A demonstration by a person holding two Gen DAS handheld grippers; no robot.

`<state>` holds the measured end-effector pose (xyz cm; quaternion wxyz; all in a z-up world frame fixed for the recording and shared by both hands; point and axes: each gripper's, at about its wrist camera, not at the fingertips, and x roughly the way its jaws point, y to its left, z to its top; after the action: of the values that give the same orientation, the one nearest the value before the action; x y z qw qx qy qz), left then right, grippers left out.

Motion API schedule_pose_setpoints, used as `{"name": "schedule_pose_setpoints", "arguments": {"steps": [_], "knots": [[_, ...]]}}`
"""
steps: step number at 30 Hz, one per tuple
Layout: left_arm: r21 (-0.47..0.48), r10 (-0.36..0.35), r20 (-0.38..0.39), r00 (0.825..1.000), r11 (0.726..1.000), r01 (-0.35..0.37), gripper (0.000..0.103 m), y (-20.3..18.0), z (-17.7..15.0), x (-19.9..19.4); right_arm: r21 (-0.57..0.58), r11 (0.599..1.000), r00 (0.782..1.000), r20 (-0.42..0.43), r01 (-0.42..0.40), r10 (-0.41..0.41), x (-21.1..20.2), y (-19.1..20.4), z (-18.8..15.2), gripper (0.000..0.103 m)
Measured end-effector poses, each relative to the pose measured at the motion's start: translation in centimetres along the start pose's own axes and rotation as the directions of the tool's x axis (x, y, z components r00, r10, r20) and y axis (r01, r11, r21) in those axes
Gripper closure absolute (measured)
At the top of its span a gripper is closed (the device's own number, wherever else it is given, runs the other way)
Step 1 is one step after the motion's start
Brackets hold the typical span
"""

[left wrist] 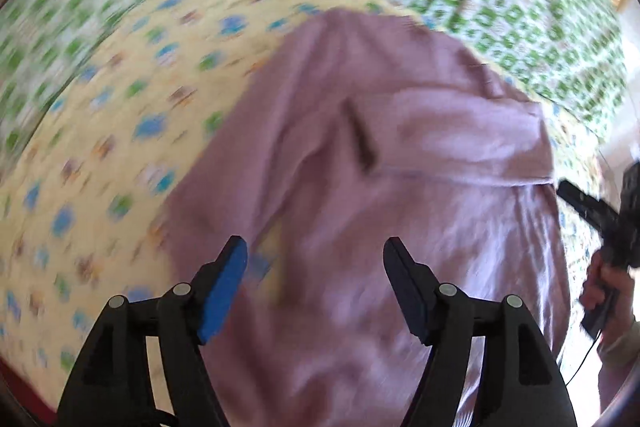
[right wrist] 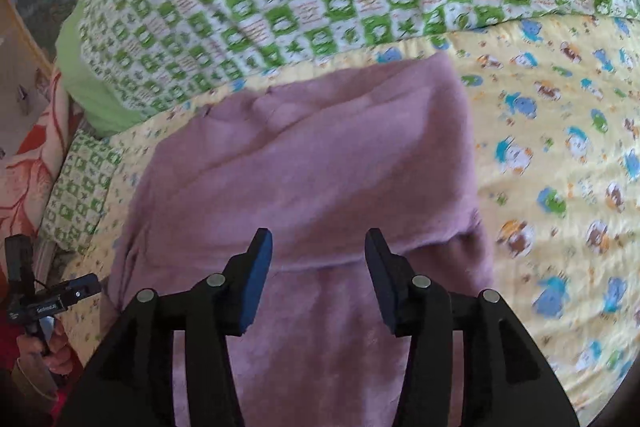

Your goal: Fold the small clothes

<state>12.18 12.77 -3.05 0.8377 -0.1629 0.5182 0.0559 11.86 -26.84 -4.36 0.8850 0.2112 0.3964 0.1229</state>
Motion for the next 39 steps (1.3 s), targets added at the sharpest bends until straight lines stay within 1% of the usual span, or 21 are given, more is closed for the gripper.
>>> {"name": "schedule_pose_setpoints", "arguments": {"steps": [3,5,8,11,14,15,16,17,19,20,22,24,25,27,29,32,33,35,36,38,39], "knots": [[-0.096,0.035,-0.053,0.998,0.995,-0.040,0.027,2.8,-2.7,-0.7,0.004,0.999,0.997,-0.055,-0.050,0.050,0.6,2.4,-3.4,0.052],[-0.168,0.027,-0.100,0.995,0.985,-0.043,0.027,4.8,-4.5,-0.7,0.019,0.998,0.995,-0.085,-0.057,0.058,1.0,3.4,-5.1,0.052],[-0.251,-0.031,-0.160,0.987,0.968,-0.010,0.027,6.0,-6.8,-0.2,0.050,0.996,0.990,-0.124,-0.068,0.073,1.5,4.6,-7.2,0.052],[-0.285,-0.089,-0.198,0.976,0.958,0.030,0.027,5.9,-9.0,0.1,0.050,0.995,0.986,-0.138,-0.088,0.094,1.2,5.6,-8.2,0.052],[-0.316,-0.179,-0.236,0.955,0.944,0.099,0.027,4.9,-11.0,1.1,0.013,0.992,0.982,-0.138,-0.126,0.127,0.7,7.2,-9.0,0.052],[-0.326,-0.191,-0.234,0.953,0.939,0.108,0.029,4.7,-11.6,1.4,0.004,0.992,0.982,-0.137,-0.127,0.126,0.5,7.5,-9.2,0.052],[-0.329,-0.192,-0.232,0.954,0.938,0.108,0.036,4.4,-12.0,1.8,0.001,0.992,0.982,-0.137,-0.128,0.127,0.4,7.6,-9.3,0.052],[-0.326,-0.194,-0.225,0.955,0.938,0.114,0.060,4.1,-11.9,2.1,0.002,0.991,0.982,-0.137,-0.130,0.129,0.3,7.7,-9.4,0.052],[-0.305,-0.190,-0.198,0.962,0.944,0.123,0.084,3.2,-11.6,2.0,0.007,0.992,0.982,-0.142,-0.123,0.123,0.4,7.9,-9.6,0.052],[-0.283,-0.171,-0.158,0.973,0.951,0.121,0.090,2.7,-11.1,1.3,0.010,0.993,0.983,-0.143,-0.117,0.117,0.4,7.9,-9.6,0.052],[-0.232,-0.162,-0.079,0.984,0.963,0.140,0.091,1.7,-9.8,-0.5,0.014,0.993,0.984,-0.132,-0.116,0.117,0.0,7.7,-9.5,0.052],[-0.188,-0.167,-0.005,0.986,0.969,0.163,0.092,0.3,-8.0,-2.2,0.010,0.994,0.987,-0.119,-0.110,0.110,-0.4,7.5,-9.4,0.052],[-0.175,-0.181,0.027,0.983,0.967,0.183,0.093,-0.3,-7.1,-3.0,0.011,0.994,0.988,-0.115,-0.107,0.107,-0.6,7.3,-9.3,0.052],[-0.137,-0.239,0.096,0.966,0.958,0.251,0.093,-2.3,-4.2,-4.4,0.026,0.994,0.989,-0.107,-0.103,0.106,-0.9,6.6,-9.1,0.052],[-0.094,-0.296,0.146,0.944,0.946,0.311,0.093,-4.8,-1.1,-5.0,0.043,0.994,0.989,-0.100,-0.101,0.105,-1.0,5.9,-8.9,0.052],[-0.053,-0.403,0.190,0.895,0.906,0.420,0.093,-9.1,3.3,-4.9,0.059,0.994,0.991,-0.088,-0.097,0.102,-1.3,5.0,-8.3,0.052],[-0.030,-0.447,0.206,0.870,0.886,0.462,0.093,-11.1,4.9,-4.9,0.062,0.994,0.992,-0.081,-0.093,0.098,-1.4,4.6,-8.0,0.052],[0.028,-0.493,0.220,0.842,0.866,0.500,0.093,-15.0,7.1,-4.1,0.073,0.994,0.993,-0.069,-0.086,0.091,-1.7,3.7,-7.2,0.052],[0.068,-0.509,0.213,0.834,0.859,0.507,0.093,-17.7,8.3,-3.1,0.077,0.994,0.994,-0.064,-0.083,0.088,-1.8,3.3,-6.9,0.052],[0.098,-0.523,0.179,0.833,0.852,0.514,0.092,-20.7,9.8,-0.9,0.089,0.994,0.996,-0.052,-0.067,0.072,-1.9,2.2,-6.1,0.052],[0.121,-0.517,0.144,0.844,0.856,0.503,0.092,-22.8,10.2,1.2,0.096,0.994,0.997,-0.049,-0.061,0.066,-2.0,1.7,-5.8,0.052]]}}
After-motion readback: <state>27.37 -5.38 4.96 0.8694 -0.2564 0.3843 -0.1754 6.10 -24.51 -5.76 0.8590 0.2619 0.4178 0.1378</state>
